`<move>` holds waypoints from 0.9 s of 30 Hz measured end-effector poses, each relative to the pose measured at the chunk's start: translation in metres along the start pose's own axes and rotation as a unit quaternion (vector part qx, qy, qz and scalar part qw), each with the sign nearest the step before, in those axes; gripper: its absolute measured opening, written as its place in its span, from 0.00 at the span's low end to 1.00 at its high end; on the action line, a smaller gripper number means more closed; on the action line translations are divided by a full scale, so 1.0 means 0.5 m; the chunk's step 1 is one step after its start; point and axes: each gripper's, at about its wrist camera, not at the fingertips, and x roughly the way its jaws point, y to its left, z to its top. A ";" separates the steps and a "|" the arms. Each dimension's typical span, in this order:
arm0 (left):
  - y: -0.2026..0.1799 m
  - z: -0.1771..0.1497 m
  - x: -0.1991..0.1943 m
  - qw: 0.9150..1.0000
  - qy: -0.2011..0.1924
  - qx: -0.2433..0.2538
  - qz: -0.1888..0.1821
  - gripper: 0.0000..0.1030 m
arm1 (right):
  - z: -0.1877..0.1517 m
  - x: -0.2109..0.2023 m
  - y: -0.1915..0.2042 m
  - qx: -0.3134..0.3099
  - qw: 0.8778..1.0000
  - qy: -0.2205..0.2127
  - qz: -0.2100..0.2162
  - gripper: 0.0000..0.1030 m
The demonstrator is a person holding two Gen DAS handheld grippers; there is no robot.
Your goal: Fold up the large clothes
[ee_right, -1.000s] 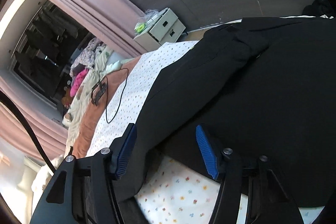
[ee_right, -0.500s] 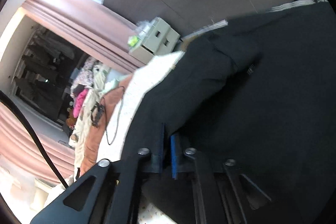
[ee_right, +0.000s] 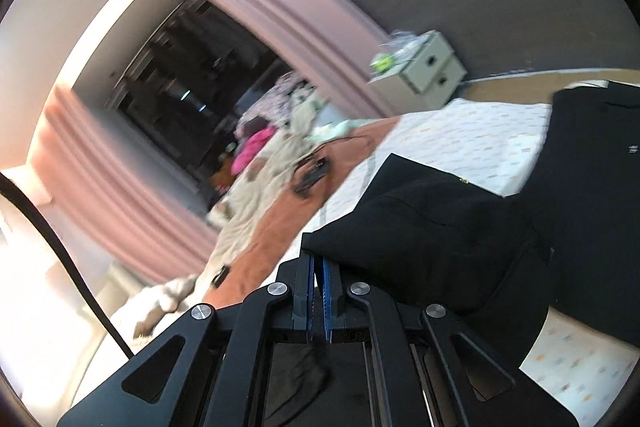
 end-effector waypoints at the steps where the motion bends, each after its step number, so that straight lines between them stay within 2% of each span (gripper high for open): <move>1: 0.002 0.001 -0.001 1.000 0.001 -0.002 -0.004 0.95 | -0.004 0.002 0.022 -0.009 1.000 0.004 0.003 0.00; 11: 0.043 0.013 -0.018 1.000 -0.003 -0.003 -0.004 0.95 | -0.034 0.031 0.256 -0.089 0.993 0.057 0.047 0.00; 13: 0.059 0.018 -0.023 1.000 -0.006 -0.014 -0.008 0.95 | -0.023 0.039 0.254 -0.099 0.992 0.063 0.055 0.00; 15: 0.077 0.023 -0.030 0.999 -0.012 -0.028 -0.011 0.95 | -0.032 0.056 0.295 -0.113 0.989 0.071 0.065 0.00; 17: 0.091 0.026 -0.035 0.999 -0.017 -0.037 -0.011 0.95 | -0.037 0.069 0.286 -0.118 0.987 0.079 0.074 0.00; 22: 0.123 0.028 -0.043 0.998 -0.020 -0.053 0.000 0.95 | -0.061 0.163 0.327 -0.138 0.981 0.105 0.086 0.00; 27: 0.154 0.033 -0.056 0.997 -0.027 -0.066 -0.004 0.95 | -0.101 0.234 0.353 -0.158 0.973 0.138 0.095 0.00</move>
